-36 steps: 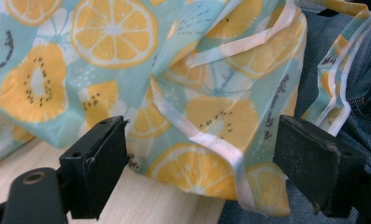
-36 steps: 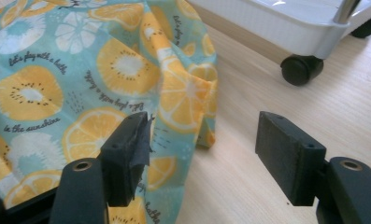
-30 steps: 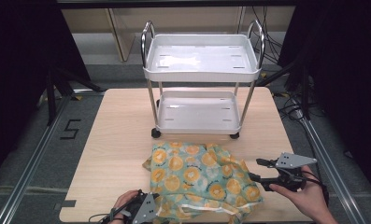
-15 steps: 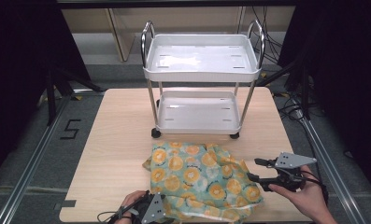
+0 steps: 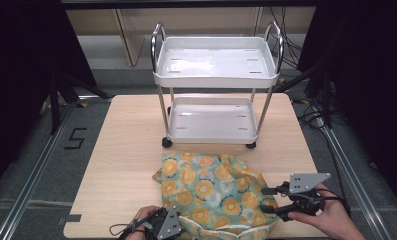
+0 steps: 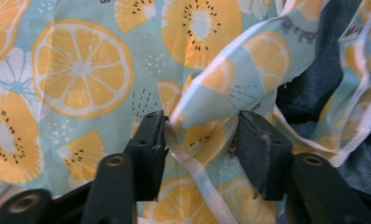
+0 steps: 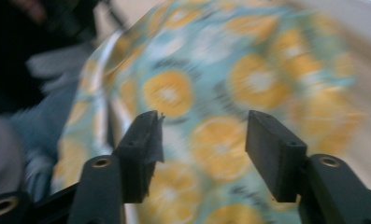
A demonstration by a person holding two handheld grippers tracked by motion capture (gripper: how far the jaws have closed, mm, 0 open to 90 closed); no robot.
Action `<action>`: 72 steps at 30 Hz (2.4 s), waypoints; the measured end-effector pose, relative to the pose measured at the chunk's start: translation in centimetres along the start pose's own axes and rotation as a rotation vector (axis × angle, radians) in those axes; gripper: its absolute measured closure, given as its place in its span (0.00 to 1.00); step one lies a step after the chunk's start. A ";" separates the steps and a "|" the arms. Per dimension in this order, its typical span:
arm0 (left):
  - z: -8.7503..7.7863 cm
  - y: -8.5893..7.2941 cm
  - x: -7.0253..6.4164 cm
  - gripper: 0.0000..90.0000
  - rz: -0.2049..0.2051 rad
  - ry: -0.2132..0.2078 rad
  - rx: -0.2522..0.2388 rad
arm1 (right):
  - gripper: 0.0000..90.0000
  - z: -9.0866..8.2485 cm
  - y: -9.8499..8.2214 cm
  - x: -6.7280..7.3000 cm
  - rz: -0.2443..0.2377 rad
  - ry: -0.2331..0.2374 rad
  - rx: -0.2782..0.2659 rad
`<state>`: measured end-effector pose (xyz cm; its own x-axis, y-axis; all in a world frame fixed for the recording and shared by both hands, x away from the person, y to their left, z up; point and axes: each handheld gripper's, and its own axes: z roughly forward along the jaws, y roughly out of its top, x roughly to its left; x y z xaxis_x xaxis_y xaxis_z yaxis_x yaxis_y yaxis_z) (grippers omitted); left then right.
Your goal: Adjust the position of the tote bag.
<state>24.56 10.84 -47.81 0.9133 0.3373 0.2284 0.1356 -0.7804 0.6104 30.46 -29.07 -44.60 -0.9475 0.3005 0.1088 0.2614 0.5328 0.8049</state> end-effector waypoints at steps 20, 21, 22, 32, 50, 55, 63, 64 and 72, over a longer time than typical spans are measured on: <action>-0.1 0.9 3.4 0.98 -0.146 0.075 0.020 | 0.25 2.7 -0.9 1.6 -0.209 0.101 0.304; -0.1 0.9 3.5 0.98 -0.151 0.083 0.014 | 0.25 3.0 -0.9 1.6 -0.223 0.095 0.314; -0.2 0.8 3.7 0.98 -0.152 0.082 0.014 | 0.26 3.1 -0.8 1.6 -0.231 0.088 0.326; -0.4 0.8 4.8 0.99 -0.196 0.112 -0.004 | 0.82 4.0 -0.3 1.0 -0.155 0.062 0.380; -2.7 2.6 9.3 0.99 -0.300 0.269 -0.102 | 0.99 0.6 5.8 -2.6 0.074 -0.164 -0.035; -2.7 2.9 10.2 0.99 -0.321 0.295 -0.115 | 0.99 0.8 6.6 -2.9 0.136 -0.204 -0.068; -2.2 2.6 11.3 0.99 -0.348 0.341 -0.109 | 1.00 1.4 7.0 -4.3 0.195 -0.310 -0.103; -2.1 2.5 11.2 0.97 -0.352 0.333 -0.109 | 1.00 1.7 7.0 -4.5 0.223 -0.329 -0.120; -2.4 4.1 8.6 0.51 -0.157 0.195 -0.139 | 1.00 2.3 8.2 -4.7 0.272 -0.365 -0.125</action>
<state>32.06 11.81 -41.56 0.7923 0.5536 0.2564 0.2031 -0.6356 0.7448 37.51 -24.35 -39.84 -0.7153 0.6864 0.1309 0.4457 0.3039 0.8420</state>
